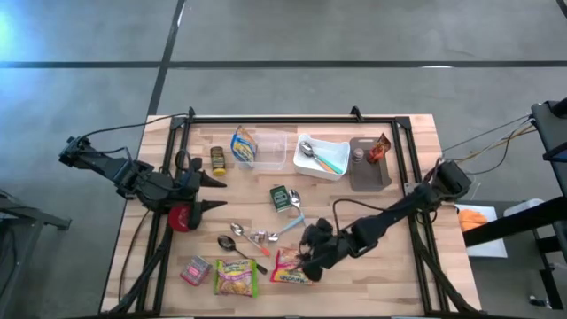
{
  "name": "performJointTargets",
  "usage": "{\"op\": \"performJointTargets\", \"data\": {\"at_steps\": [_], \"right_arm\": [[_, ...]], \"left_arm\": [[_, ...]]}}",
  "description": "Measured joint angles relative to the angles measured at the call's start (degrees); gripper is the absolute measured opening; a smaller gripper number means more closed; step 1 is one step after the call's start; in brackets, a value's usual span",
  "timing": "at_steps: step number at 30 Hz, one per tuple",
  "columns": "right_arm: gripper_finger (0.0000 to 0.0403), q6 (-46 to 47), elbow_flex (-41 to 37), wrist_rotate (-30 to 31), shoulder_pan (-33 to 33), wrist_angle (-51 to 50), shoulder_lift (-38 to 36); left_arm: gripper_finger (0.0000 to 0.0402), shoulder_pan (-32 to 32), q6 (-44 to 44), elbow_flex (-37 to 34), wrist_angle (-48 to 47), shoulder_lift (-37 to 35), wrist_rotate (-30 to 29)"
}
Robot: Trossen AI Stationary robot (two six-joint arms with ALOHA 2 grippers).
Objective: Pick & Place Food Item
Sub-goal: Put the red noodle pack into the transparent bin
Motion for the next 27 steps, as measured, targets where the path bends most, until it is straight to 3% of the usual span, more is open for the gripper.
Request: {"op": "performJointTargets", "data": {"at_steps": [9, 18, 27], "right_arm": [[0.0215, -22.2, 12.0, -0.6, 3.9, -3.0, 8.7], [0.0215, -25.2, 31.0, -0.9, 4.0, -26.3, 21.8], [0.0215, -30.2, 47.8, -0.5, 4.1, -36.9, 31.5]], "left_arm": [[0.0243, 0.0, -2.8, 0.0, 0.3, 0.0, -0.1], [0.0243, 0.0, -4.3, 0.0, 0.5, 0.1, -0.2], [0.0243, 0.0, -4.3, 0.0, 0.7, 0.8, -0.2]]}}
